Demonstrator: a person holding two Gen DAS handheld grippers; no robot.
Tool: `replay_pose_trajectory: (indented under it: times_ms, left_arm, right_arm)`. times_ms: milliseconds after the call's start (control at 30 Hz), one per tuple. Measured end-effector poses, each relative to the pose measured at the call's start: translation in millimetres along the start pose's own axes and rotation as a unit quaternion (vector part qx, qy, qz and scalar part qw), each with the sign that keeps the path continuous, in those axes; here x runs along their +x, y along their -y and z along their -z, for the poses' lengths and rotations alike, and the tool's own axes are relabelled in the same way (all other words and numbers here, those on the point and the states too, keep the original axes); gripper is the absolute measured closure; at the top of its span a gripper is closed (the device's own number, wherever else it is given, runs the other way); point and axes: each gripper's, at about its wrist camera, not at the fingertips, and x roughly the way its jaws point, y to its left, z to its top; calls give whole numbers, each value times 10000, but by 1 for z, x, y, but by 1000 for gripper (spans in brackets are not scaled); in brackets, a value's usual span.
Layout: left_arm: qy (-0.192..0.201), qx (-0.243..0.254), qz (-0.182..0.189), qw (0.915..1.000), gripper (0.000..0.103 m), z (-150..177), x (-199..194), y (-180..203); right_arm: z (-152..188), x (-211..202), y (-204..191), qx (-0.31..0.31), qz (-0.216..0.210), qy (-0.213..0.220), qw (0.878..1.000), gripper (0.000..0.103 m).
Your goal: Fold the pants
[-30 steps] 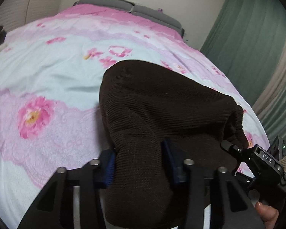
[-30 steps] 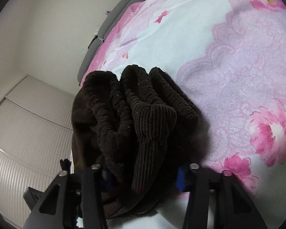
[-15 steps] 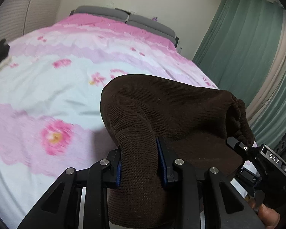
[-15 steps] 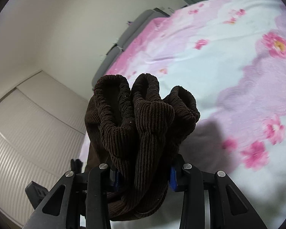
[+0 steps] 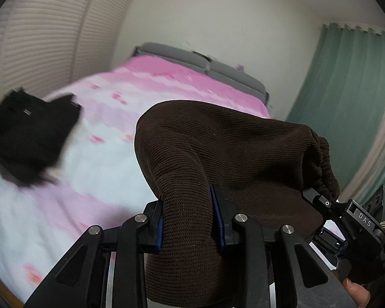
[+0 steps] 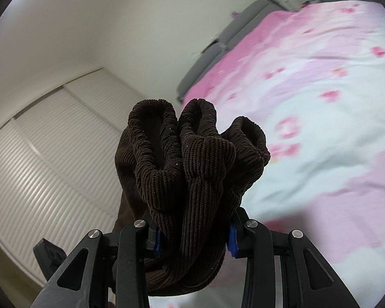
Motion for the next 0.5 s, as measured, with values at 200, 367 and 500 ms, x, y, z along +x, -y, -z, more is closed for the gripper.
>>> replay_pose_trajectory:
  times_ms: [200, 367, 500]
  left_arm:
    - [343, -193, -479, 9981, 73, -65, -24, -111]
    - [564, -348, -797, 9946, 73, -119, -26, -214]
    - [729, -379, -1013, 9915, 73, -152, -23, -283]
  right_arm:
    - [35, 110, -81, 13, -550, -330, 9979, 65]
    - [68, 201, -138, 116, -938, -520, 9942, 65]
    - [94, 268, -170, 196, -1165, -648, 9909, 65]
